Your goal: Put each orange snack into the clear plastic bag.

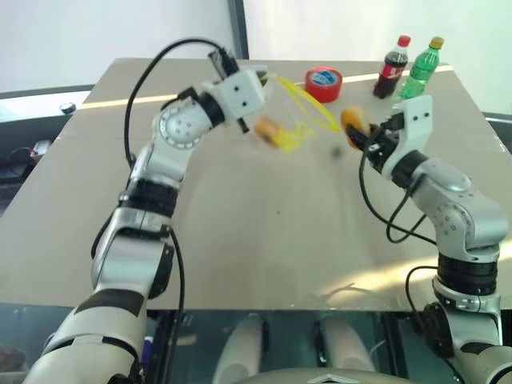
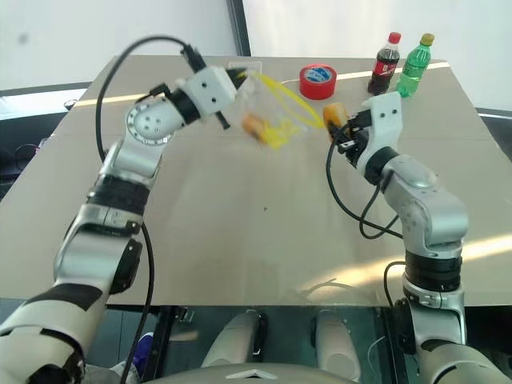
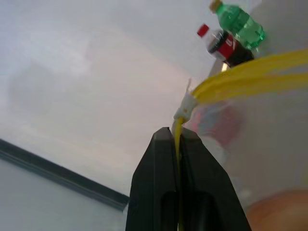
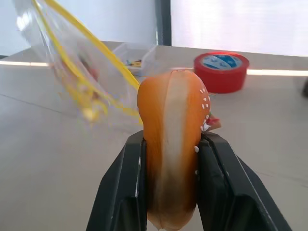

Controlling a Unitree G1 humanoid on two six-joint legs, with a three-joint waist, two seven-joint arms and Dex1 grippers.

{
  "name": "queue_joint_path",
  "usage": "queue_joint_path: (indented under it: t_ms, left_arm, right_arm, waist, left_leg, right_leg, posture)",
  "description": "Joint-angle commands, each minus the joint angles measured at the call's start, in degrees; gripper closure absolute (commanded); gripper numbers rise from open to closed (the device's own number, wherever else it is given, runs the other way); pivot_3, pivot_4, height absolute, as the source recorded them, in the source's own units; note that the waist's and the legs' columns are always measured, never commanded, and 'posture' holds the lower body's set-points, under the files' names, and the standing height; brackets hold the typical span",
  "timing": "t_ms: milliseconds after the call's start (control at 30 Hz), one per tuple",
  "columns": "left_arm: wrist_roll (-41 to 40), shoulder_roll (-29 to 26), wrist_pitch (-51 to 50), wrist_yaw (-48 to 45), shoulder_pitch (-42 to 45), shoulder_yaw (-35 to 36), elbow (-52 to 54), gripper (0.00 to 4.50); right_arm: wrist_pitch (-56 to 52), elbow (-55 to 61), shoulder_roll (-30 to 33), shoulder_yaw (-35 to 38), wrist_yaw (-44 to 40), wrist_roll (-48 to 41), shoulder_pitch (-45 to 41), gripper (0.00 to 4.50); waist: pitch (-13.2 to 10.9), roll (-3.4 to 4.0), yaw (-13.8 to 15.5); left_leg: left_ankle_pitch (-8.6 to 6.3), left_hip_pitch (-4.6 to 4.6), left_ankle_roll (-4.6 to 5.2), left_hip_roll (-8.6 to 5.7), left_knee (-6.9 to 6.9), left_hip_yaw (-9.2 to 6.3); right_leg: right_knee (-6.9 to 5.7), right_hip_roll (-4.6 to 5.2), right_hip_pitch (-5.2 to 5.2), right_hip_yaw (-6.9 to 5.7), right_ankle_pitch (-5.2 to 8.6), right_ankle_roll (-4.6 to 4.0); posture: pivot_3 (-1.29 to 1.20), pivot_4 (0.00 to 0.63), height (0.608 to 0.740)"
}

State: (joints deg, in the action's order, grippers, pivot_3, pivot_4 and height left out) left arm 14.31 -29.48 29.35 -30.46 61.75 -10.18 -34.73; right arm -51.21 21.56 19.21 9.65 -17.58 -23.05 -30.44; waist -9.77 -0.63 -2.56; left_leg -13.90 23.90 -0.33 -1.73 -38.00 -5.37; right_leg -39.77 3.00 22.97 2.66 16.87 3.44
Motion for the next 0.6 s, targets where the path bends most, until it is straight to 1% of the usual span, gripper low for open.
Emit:
queue_joint_path:
  t_ms: [33, 200, 333, 433, 467, 600]
  left_arm:
    - [-3.0, -0.5, 4.5, -4.8, -4.6, -1.3, 3.8, 4.5]
    - [-5.8, -4.7, 2.2, -12.1, -20.9, -2.8, 15.3, 4.5]
    - [-8.6, -6.7, -7.1, -14.5, -30.1, -0.9, 24.4, 4.5]
    - [-9.9, -7.8, -11.4, -15.7, -33.2, 0.0, 29.2, 4.5]
    - [-10.6, -8.0, -13.1, -16.2, -33.5, 0.3, 30.4, 4.5]
    - [-12.4, -7.9, -18.5, -17.0, -33.9, 1.0, 34.6, 4.5]
  right_arm:
    - [-0.9, 6.5, 0.3, 0.8, 0.9, -1.6, 2.4, 3.21]
    - [-3.2, 13.7, 1.9, -3.1, 0.0, -2.3, 9.8, 3.21]
    - [-3.6, 18.3, 5.9, -8.0, -3.1, -2.4, 16.8, 3.21]
    - [-3.7, 20.6, 8.0, -9.1, -4.8, -3.4, 20.5, 3.21]
    - [-3.6, 20.9, 8.4, -9.5, -5.0, -3.4, 20.9, 3.21]
    - [-2.5, 20.2, 8.5, -11.1, -4.4, -2.2, 20.4, 3.21]
  waist:
    - [0.0, 0.01, -0.3]
    - [0.0, 0.04, -1.2]
    - [0.0, 0.04, -1.3]
    - [0.0, 0.04, -0.4]
    - [0.0, 0.04, 0.1]
    - [0.0, 0.04, 0.3]
  left_leg:
    - [0.0, 0.0, 0.0, 0.01, 0.0, 0.07]
    - [-0.13, -0.07, 0.23, 0.11, 0.01, 0.23]
    - [-0.14, -0.08, 0.24, 0.31, 0.0, 0.23]
    - [-0.14, -0.07, 0.25, 0.3, -0.11, 0.14]
    - [-0.15, -0.13, 0.25, 0.32, -0.12, 0.06]
    - [-0.15, -0.2, 0.25, 0.29, -0.27, -0.19]
  right_leg:
    - [-0.05, 0.0, 0.08, 0.06, 0.0, 0.0]
    - [-0.23, -0.1, 0.18, 0.28, 0.0, 0.0]
    - [-0.24, -0.15, 0.18, 0.3, 0.0, 0.0]
    - [-0.24, -0.13, 0.06, 0.18, 0.0, 0.0]
    - [-0.13, -0.12, -0.08, 0.09, 0.0, 0.0]
    - [-0.12, -0.14, -0.33, -0.17, 0.0, 0.0]
  posture:
    - [0.0, 0.15, 0.74]
    - [0.0, 0.15, 0.74]
    - [0.0, 0.15, 0.74]
    - [0.0, 0.15, 0.74]
    - [0.0, 0.15, 0.74]
    - [0.0, 0.15, 0.74]
